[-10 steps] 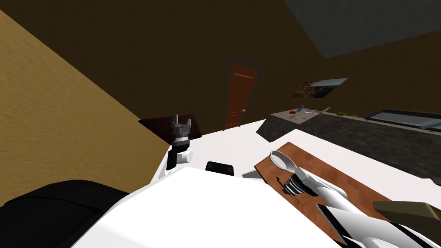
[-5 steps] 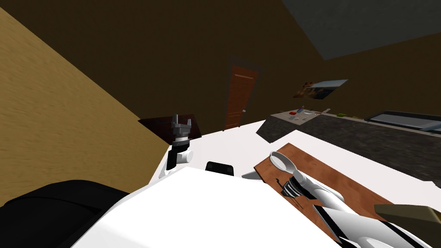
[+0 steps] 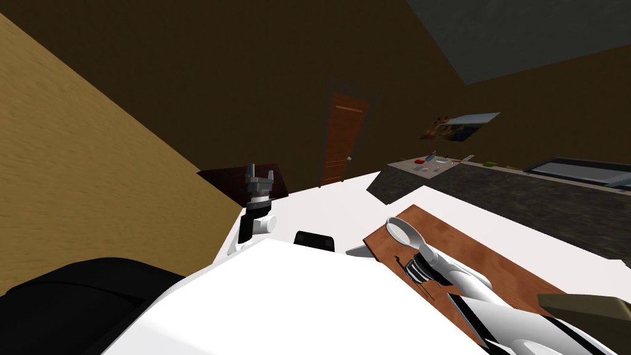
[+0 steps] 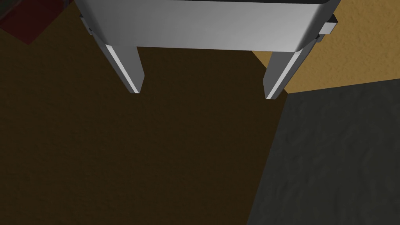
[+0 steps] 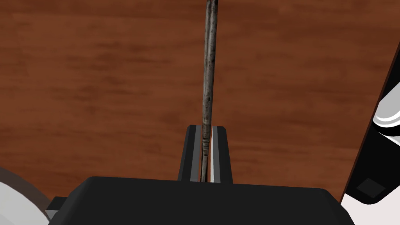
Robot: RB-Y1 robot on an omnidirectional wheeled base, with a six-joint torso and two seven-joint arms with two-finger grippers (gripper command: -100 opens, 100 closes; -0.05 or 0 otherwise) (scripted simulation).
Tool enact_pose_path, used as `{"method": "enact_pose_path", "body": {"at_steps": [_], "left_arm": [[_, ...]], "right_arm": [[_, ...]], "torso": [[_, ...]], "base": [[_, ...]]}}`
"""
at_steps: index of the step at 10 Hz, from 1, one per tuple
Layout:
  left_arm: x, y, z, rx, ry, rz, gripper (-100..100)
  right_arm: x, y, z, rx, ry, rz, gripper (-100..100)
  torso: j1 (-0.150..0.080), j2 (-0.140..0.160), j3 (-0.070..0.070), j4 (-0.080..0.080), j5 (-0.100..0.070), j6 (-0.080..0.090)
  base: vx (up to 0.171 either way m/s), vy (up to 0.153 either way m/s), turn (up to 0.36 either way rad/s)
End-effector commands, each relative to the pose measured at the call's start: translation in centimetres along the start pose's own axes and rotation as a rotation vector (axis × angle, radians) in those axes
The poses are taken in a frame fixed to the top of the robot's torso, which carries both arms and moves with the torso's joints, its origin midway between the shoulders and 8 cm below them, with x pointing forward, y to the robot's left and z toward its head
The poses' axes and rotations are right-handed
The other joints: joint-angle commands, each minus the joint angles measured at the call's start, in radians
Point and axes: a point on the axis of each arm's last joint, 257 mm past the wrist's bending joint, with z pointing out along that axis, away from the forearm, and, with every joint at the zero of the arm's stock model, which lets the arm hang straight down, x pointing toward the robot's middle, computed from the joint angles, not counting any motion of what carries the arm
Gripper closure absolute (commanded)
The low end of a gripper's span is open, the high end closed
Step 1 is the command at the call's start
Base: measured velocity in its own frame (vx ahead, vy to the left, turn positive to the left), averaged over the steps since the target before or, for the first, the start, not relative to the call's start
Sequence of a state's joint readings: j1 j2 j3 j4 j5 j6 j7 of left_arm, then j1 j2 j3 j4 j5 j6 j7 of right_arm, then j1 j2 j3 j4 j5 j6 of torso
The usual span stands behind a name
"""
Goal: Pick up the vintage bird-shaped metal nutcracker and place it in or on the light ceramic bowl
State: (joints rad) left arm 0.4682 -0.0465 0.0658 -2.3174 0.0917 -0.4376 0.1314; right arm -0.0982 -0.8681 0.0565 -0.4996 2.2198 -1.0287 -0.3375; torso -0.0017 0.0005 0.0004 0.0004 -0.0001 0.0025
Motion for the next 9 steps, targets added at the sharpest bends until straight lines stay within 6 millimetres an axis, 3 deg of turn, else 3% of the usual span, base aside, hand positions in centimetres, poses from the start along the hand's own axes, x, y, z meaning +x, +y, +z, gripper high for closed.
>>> {"method": "enact_pose_path", "body": {"at_steps": [1,2,3,6,7,8,9], "left_arm": [[0.0,0.0,0.0,0.0,0.0,0.0,0],[0.0,0.0,0.0,0.0,0.0,0.0,0],[0.0,0.0,0.0,0.0,0.0,0.0,0],[0.0,0.0,0.0,0.0,0.0,0.0,0],[0.0,0.0,0.0,0.0,0.0,0.0,0],[0.0,0.0,0.0,0.0,0.0,0.0,0],[0.0,0.0,0.0,0.0,0.0,0.0,0]], "right_arm": [[0.0,0.0,0.0,0.0,0.0,0.0,100],[0.0,0.0,0.0,0.0,0.0,0.0,0],[-0.3,-1.1,-1.4,0.007,-0.002,-0.001,100],[-0.3,-1.4,-1.8,0.009,-0.003,-0.002,100],[-0.3,-1.4,-1.8,0.008,-0.002,-0.001,0],[1.1,-3.2,-3.4,0.03,0.017,0.022,100],[0.2,-3.6,-3.7,0.042,0.003,0.004,100]], "torso": [[0.0,0.0,0.0,0.0,0.0,0.0],[0.0,0.0,0.0,0.0,0.0,0.0],[0.0,0.0,0.0,0.0,0.0,0.0],[0.003,0.002,0.001,0.0,0.001,0.0],[0.002,0.001,0.001,0.0,0.0,0.0],[0.001,0.0,0.0,0.0,0.0,0.0],[0.006,-0.004,-0.002,0.0,0.001,-0.001]], "base": [[0.0,0.0,0.0],[0.0,0.0,0.0],[-0.031,0.035,-0.027],[-0.022,0.033,-0.012],[0.0,0.0,0.0],[0.071,0.105,0.059],[0.1,0.102,0.013]]}}
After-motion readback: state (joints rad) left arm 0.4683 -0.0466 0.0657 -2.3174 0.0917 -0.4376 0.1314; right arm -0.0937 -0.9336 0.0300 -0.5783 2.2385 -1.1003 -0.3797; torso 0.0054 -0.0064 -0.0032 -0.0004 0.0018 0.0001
